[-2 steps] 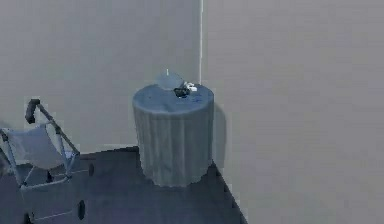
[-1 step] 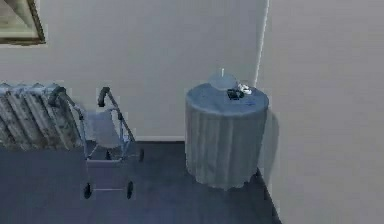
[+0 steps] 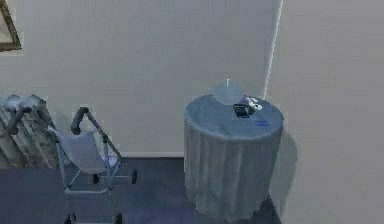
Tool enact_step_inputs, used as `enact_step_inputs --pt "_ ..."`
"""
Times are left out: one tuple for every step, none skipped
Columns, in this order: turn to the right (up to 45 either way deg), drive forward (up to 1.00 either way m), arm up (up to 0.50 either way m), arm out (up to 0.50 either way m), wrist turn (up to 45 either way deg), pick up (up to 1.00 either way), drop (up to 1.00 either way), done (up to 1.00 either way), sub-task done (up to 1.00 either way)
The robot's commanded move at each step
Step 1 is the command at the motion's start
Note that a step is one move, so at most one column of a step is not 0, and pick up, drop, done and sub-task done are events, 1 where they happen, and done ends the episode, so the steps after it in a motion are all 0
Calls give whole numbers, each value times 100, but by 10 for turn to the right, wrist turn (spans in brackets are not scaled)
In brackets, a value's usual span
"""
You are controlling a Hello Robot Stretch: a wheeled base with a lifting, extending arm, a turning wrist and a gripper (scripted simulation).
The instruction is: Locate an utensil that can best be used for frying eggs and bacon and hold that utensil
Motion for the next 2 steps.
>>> enact_step_inputs --pt "-450 0 0 0 0 0 0 0 0" --pt "-60 0 0 0 0 0 0 0 0"
